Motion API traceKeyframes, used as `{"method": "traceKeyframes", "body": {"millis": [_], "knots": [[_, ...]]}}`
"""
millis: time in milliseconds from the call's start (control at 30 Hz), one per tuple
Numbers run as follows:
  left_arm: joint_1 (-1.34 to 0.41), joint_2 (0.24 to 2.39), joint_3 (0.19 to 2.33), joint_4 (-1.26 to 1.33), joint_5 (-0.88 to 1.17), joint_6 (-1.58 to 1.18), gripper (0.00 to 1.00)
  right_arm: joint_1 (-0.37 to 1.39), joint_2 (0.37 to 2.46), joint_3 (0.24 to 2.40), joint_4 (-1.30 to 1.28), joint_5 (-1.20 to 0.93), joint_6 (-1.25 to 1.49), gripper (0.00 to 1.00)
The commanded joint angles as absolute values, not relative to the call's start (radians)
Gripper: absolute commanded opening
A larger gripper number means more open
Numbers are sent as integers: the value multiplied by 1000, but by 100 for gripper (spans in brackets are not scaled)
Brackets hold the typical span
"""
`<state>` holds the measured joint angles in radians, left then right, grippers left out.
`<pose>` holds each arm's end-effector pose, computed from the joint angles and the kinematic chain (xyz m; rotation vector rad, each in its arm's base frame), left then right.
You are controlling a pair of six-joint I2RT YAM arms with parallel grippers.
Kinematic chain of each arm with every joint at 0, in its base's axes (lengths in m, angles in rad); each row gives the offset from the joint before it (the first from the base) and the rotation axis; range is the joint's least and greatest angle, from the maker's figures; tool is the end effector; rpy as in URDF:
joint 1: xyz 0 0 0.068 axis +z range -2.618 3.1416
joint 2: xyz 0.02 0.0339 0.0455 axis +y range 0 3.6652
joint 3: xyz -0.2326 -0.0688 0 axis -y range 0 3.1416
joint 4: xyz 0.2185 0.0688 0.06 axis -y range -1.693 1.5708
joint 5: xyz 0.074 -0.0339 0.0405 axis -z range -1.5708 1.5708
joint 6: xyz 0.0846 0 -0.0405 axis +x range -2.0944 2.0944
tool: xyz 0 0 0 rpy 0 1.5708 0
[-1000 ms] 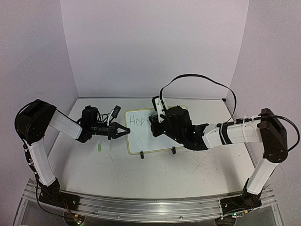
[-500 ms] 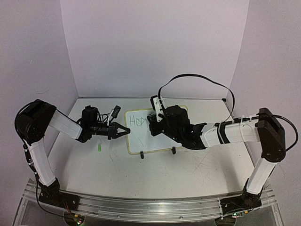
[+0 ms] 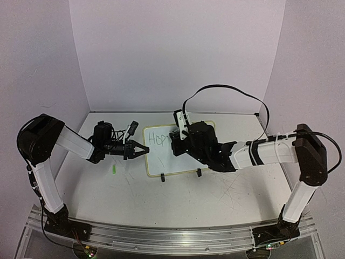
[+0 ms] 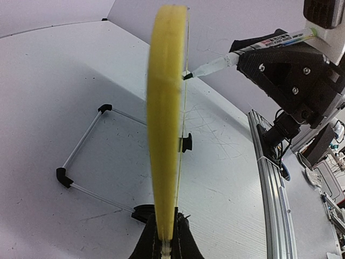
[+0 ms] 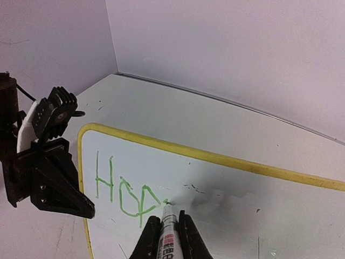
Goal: Write a sentence on the whiteboard
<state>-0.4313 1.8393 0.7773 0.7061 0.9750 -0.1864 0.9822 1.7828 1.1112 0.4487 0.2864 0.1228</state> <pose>0.2927 -0.2118 0.1338 0.9110 1.7690 -1.3375 0.2579 0.3432 0.2176 -0.5628 1.7270 0.5349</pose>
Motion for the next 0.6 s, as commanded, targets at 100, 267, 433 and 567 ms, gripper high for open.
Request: {"method": "traceKeyframes", "body": {"millis": [100, 267, 433, 567], "knots": [[-430, 1818, 788, 674, 937, -150, 0, 982, 1746, 1080, 448, 366, 140, 0], [-430, 1817, 786, 674, 936, -149, 0, 981, 1732, 1067, 448, 404, 145, 0], [-430, 1817, 787, 674, 937, -149, 0, 981, 1717, 1054, 456, 430, 143, 0], [-430, 1815, 785, 675, 937, -149, 0, 980, 1709, 1051, 466, 439, 134, 0]]}}
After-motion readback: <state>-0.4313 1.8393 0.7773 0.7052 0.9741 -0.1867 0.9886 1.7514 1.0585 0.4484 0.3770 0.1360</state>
